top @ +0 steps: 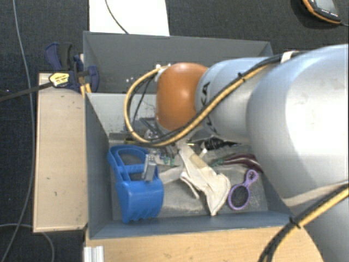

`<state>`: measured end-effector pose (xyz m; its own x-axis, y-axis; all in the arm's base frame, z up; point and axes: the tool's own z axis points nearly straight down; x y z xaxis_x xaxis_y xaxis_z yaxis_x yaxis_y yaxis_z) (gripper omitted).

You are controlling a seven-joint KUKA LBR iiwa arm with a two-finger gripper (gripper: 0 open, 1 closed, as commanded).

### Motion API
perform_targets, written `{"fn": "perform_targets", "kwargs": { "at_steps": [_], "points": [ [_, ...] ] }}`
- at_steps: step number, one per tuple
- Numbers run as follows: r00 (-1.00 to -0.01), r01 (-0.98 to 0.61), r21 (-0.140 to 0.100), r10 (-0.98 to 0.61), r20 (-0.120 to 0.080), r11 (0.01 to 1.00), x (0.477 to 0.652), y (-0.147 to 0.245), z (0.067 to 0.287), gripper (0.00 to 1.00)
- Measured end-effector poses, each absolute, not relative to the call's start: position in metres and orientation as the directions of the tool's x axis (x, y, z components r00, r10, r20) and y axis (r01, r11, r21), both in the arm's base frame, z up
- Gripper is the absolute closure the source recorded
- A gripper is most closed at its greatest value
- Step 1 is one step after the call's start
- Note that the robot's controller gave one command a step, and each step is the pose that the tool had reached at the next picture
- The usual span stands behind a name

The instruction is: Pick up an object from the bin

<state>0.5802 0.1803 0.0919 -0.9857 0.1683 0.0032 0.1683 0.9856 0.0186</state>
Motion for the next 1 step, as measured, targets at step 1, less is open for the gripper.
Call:
{"fn": "perform_targets", "kwargs": {
  "at_steps": [1],
  "points": [
    [-0.986, 0.165, 0.022, 0.165, 0.002, 0.986, 0.5776, 0.1716, 0.0982, 0.0]
  ]
}}
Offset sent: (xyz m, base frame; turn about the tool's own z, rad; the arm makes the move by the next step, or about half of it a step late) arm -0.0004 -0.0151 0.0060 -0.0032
